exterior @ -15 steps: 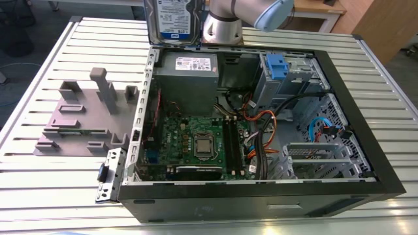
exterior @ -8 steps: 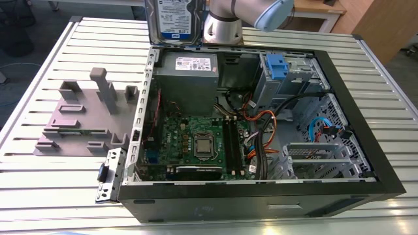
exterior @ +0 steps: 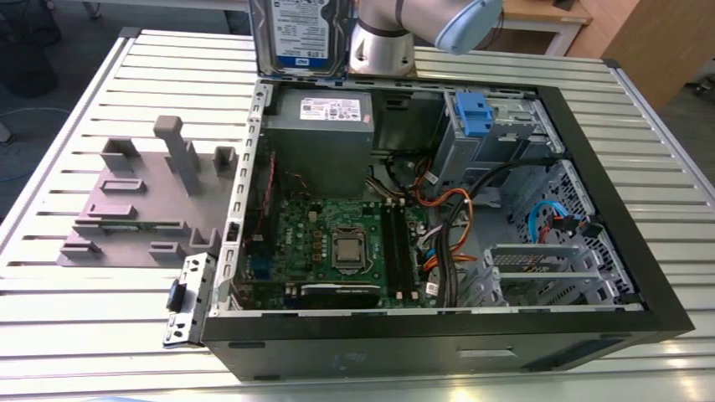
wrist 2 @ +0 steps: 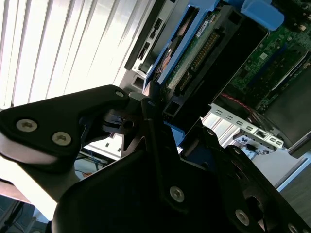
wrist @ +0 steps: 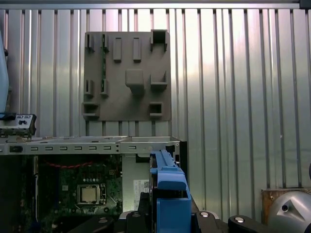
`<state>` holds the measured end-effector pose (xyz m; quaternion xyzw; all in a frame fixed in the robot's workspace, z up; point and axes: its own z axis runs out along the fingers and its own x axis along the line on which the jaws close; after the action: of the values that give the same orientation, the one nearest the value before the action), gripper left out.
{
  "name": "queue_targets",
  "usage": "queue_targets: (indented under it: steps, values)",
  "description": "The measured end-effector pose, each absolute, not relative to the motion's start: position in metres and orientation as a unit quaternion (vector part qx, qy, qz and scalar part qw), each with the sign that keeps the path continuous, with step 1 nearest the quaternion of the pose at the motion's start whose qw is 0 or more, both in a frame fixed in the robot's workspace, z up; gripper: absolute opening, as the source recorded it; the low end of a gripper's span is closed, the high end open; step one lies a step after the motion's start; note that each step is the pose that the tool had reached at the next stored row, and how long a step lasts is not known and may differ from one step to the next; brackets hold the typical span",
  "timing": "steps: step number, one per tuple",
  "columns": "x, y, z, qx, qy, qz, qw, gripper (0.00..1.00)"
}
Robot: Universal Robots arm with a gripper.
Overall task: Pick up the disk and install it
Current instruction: 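Pick up the disk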
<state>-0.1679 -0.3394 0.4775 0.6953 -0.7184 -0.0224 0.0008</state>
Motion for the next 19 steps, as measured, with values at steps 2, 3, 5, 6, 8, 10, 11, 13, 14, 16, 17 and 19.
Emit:
queue_targets:
  steps: [2,3,5,6,8,10,11,13,14,16,17,19]
  values:
    - [-0.1674,-0.3394,0.4775,0.695,-0.718,-0.022,0.001,0.37]
    - [-0.1672,-0.3394,0.4775,0.695,-0.718,-0.022,0.001,0.37]
    - [-0.1668,-0.3394,0.4775,0.695,-0.718,-0.022,0.001,0.37]
    - [-0.1665,-0.3394,0.4775,0.695,-0.718,-0.022,0.001,0.37]
    - [-0.1661,-0.3394,0.4775,0.695,-0.718,-0.022,0.001,0.37]
    - [-0.1657,-0.3394,0.4775,0.695,-0.718,-0.022,0.001,0.37]
    - [-0.1655,-0.3394,0.4775,0.695,-0.718,-0.022,0.001,0.37]
    - [-0.165,-0.3394,0.4775,0.695,-0.718,-0.022,0.001,0.37]
    - [-0.1648,-0.3394,0.4775,0.695,-0.718,-0.022,0.001,0.37]
    - [-0.1644,-0.3394,0.4775,0.695,-0.718,-0.022,0.001,0.37]
    - [-0.1641,-0.3394,0.4775,0.695,-0.718,-0.022,0.001,0.37]
    - [-0.1636,-0.3394,0.4775,0.695,-0.718,-0.022,0.001,0.37]
